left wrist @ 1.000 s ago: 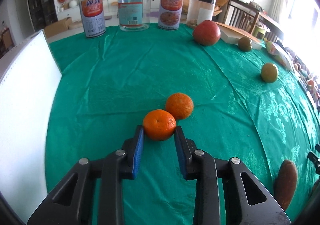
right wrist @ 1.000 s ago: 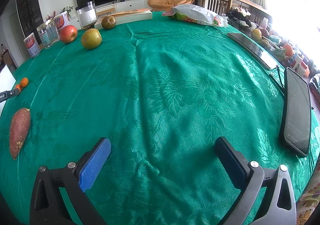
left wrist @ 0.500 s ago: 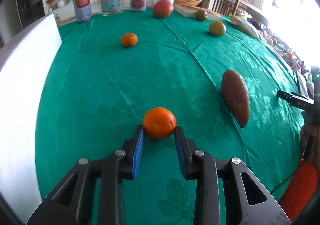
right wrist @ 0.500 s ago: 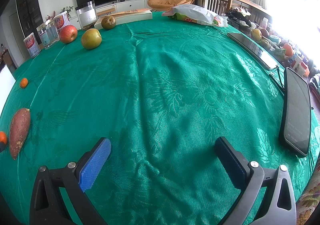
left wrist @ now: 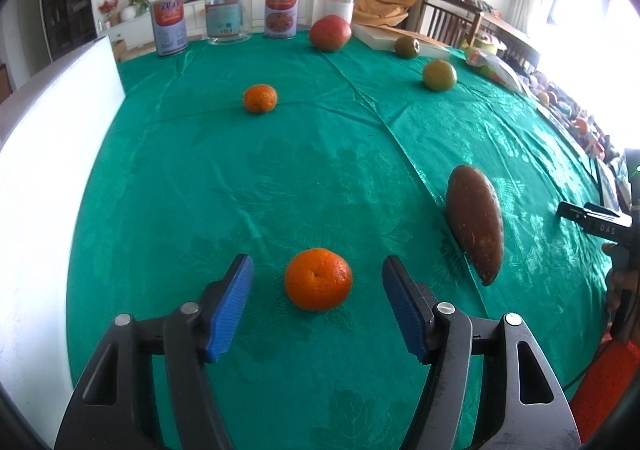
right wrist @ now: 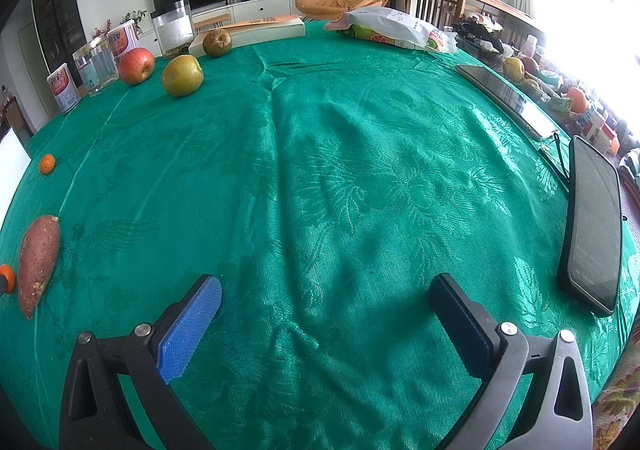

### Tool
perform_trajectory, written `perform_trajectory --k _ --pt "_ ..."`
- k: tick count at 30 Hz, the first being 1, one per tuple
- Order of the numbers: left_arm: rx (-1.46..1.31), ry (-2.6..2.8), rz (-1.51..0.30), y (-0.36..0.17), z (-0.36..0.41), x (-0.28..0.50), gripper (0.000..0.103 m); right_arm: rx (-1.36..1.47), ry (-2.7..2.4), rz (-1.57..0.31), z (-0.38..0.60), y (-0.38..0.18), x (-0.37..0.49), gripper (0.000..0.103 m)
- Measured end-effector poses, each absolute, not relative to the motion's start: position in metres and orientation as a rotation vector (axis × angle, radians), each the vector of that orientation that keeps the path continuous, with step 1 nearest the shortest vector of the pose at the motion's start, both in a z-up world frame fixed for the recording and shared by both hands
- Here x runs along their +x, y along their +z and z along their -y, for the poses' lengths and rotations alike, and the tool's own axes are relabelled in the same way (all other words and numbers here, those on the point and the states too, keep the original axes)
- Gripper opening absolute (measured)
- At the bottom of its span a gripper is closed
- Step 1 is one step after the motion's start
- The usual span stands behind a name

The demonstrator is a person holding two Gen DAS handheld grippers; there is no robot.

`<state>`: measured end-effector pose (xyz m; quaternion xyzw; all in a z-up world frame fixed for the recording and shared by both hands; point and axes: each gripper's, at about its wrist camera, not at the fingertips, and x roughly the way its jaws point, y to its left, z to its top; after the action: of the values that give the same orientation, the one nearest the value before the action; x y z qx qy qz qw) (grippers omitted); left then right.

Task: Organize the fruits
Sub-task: 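Lower the tangerine onto the cloth and open the left gripper, then grasp the tangerine again with the left gripper while the right gripper grasps the sweet potato, then carry both fruits over the white box and open both grippers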

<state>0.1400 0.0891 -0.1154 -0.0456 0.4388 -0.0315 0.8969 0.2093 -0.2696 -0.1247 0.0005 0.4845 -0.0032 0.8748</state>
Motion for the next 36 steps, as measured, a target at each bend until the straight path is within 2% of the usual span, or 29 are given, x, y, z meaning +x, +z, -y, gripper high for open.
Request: perform_trajectory --k 1,2,3,7,10,13,16,17,21,24,30,33,36 --pt "-0.095 -0.071 -0.903 -0.115 -0.088 0.141 0.065 0.021 -0.017 -1.058 0.269 -0.122 0.211 0.102" --pt "-0.090 -0.074 -0.897 -0.114 -0.087 0.141 0.048 0.077 0.004 -1.090 0.266 -0.116 0.210 0.096" --pt "-0.085 -0.076 -0.900 -0.114 -0.087 0.142 0.030 0.152 0.059 -1.110 0.260 -0.109 0.208 0.084" --pt "-0.088 -0.068 -0.895 -0.113 -0.088 0.137 0.029 0.349 0.336 -1.171 0.194 -0.077 0.203 0.079" --pt "-0.119 -0.065 -0.878 -0.106 -0.094 0.127 0.029 0.377 0.433 -1.239 0.133 -0.075 0.206 0.077" --pt "-0.162 -0.068 -0.857 -0.090 -0.104 0.113 0.028 0.285 0.382 -1.292 0.091 -0.087 0.218 0.067" --pt "-0.188 -0.081 -0.829 -0.071 -0.111 0.097 0.028 0.227 0.310 -1.315 0.075 -0.101 0.226 0.052" --pt "-0.197 -0.087 -0.817 -0.064 -0.114 0.091 0.028 0.209 0.301 -1.300 0.074 -0.102 0.227 0.039" --pt "-0.287 -0.135 -0.791 -0.036 -0.133 0.065 0.028 0.289 0.340 -1.271 0.090 -0.093 0.222 0.039" --pt "-0.362 -0.164 -0.751 -0.004 -0.159 0.038 0.028 0.353 0.462 -1.211 0.089 -0.061 0.206 0.039" --pt "-0.420 -0.018 -0.633 0.058 -0.242 -0.015 0.028 0.337 0.833 -1.117 -0.006 0.022 0.164 0.039" --pt "-0.398 0.157 -0.631 0.058 -0.287 -0.029 0.028 0.248 1.008 -1.099 -0.079 0.043 0.133 0.039" --pt "-0.408 0.299 -0.705 0.028 -0.327 -0.030 0.028 0.127 1.112 -1.115 -0.148 0.038 0.104 0.039"
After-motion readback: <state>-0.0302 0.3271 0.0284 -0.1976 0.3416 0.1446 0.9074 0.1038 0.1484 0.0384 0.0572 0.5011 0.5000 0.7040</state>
